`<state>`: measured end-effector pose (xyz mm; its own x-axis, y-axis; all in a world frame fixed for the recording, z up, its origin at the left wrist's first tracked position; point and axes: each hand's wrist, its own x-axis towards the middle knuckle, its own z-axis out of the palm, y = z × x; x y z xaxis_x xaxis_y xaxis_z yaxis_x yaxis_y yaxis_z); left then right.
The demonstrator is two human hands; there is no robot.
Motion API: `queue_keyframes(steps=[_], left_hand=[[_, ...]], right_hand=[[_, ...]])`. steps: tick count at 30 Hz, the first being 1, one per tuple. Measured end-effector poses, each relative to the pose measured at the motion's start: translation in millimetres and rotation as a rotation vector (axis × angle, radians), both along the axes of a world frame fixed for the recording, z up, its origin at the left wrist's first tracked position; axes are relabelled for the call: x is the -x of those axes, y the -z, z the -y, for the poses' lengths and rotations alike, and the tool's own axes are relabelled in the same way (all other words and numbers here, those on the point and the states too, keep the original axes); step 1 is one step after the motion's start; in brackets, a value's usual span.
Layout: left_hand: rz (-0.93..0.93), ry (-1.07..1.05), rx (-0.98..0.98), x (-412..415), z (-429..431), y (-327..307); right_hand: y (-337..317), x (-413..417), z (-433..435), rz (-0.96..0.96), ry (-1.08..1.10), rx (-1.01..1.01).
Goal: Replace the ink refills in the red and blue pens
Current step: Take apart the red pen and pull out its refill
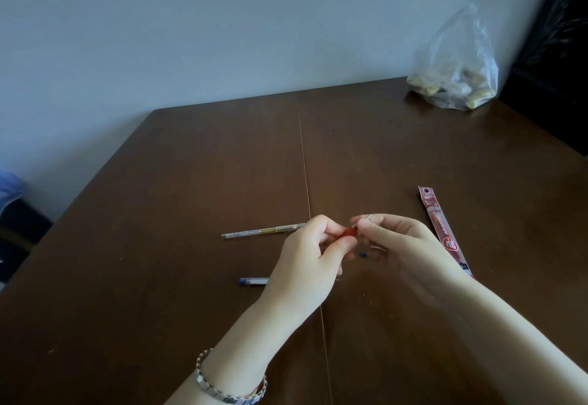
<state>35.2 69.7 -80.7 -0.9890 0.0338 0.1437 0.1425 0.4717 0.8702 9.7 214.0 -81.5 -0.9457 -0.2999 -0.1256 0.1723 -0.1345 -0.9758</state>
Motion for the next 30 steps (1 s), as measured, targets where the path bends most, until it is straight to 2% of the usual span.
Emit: queue_keyframes(steps=[5,9,13,17,21,24,30], left_hand=[[0.016,0.005,-0.001,-1,0,1],[0.019,0.024,0.007,-2,0,2],[0.024,0.012,0.026,-3,2,4],[0.051,0.006,0.006,-5,3,6],[0.031,0.014,0.043,-5,2,6],[0.043,0.019,0.035,-5,3,8],[0.105,0.102,0.048,-8,6,7]], right_hand=[[-1,0,-1,-0.006,0.046,-0.08],[0,2,-2,0.01,0.011,-0.02],[1,1,-1,-0.019,0.028,-0.194],[0,1,-2,0.005,-0.017,-0.134],[0,1,1,0.029,0.015,-0.188],[1,2,-1,0.037,0.011,-0.141],[-3,2,-13,-0.064,0.049,-0.148]])
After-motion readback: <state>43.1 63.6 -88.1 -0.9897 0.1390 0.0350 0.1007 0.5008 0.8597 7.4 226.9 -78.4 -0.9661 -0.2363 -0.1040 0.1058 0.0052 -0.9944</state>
